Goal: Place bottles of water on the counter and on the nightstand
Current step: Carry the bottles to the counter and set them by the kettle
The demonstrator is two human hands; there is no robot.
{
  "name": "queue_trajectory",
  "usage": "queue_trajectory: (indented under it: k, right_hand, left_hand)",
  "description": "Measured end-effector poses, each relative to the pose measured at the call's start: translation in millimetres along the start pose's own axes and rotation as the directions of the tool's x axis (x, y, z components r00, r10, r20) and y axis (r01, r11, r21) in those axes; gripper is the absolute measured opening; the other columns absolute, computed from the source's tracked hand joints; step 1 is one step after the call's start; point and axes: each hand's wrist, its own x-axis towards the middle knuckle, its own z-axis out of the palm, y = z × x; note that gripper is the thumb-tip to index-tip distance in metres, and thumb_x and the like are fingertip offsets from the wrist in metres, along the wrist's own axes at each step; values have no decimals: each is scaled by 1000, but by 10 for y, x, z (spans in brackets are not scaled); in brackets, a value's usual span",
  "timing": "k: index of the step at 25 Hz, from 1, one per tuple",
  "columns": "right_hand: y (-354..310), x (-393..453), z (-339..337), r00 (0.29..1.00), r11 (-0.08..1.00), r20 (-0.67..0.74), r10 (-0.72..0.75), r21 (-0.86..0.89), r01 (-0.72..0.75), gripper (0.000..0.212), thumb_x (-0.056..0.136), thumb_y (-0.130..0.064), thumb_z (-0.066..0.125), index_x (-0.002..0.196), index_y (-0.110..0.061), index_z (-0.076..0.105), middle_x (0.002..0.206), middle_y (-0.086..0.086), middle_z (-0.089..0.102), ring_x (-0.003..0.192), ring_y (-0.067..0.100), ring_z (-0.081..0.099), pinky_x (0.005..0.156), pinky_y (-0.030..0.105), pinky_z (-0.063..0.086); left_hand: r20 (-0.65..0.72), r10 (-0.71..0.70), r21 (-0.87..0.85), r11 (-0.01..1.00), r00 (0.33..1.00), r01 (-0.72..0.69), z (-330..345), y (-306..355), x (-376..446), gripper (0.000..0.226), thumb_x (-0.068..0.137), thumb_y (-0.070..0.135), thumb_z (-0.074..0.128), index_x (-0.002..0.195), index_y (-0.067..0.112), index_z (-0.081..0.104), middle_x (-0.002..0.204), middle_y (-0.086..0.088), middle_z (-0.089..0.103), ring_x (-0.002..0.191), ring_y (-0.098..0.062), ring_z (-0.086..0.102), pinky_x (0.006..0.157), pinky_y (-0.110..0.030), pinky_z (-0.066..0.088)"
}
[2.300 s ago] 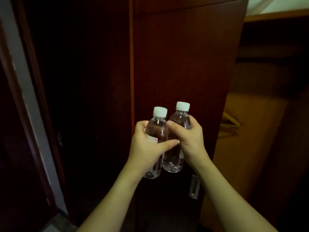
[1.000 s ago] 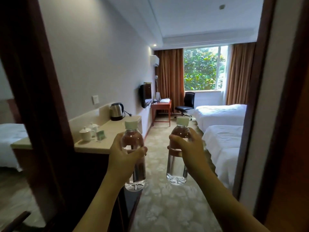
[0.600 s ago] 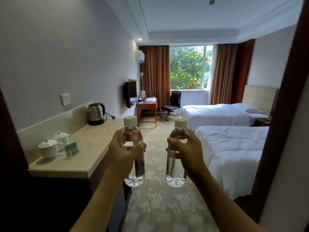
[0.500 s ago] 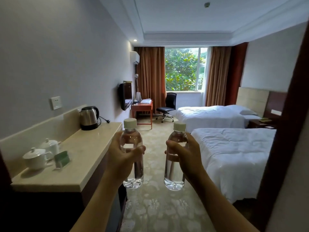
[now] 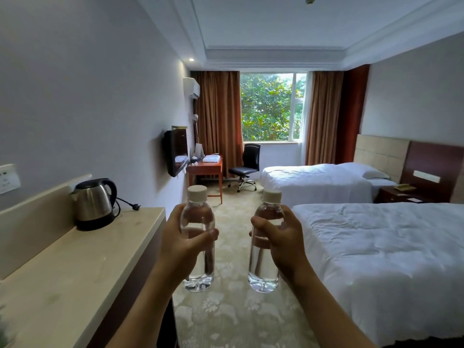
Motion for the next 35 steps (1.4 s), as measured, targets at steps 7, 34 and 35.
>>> queue_trajectory:
  k: [7, 34, 35]
  right_hand:
    - [795, 1747, 454, 986, 998, 169, 7, 55, -16, 21, 79, -2, 75, 94, -11, 63, 82, 7, 67, 60, 17, 66, 54, 30, 58]
    - [3129, 2195, 5776, 277, 926, 949, -151, 234, -295, 31, 77, -23, 80, 98, -23, 58, 89, 1, 69, 79, 16, 69, 70, 33, 57]
    - [3255, 2178, 5832, 257, 941, 959, -124, 196, -276, 34, 75, -27, 81, 98, -26, 57, 89, 0, 69, 81, 15, 69, 74, 35, 56]
  left_hand:
    - [-183, -5, 4, 1000, 983, 5, -46, -727, 1281, 47, 55, 17, 77, 99, 21, 60, 96, -13, 68, 71, -28, 72, 63, -34, 59]
    - [-927, 287, 364, 837, 241, 407, -3577, -2154, 1770, 50, 76, -6, 78, 111, 10, 48, 90, -1, 65, 72, 0, 66, 67, -16, 52]
    - [-938, 270, 340, 837, 217, 429, -3602, -2273, 1760, 51, 76, -4, 79, 113, 12, 48, 91, -1, 66, 73, -1, 67, 68, -16, 52]
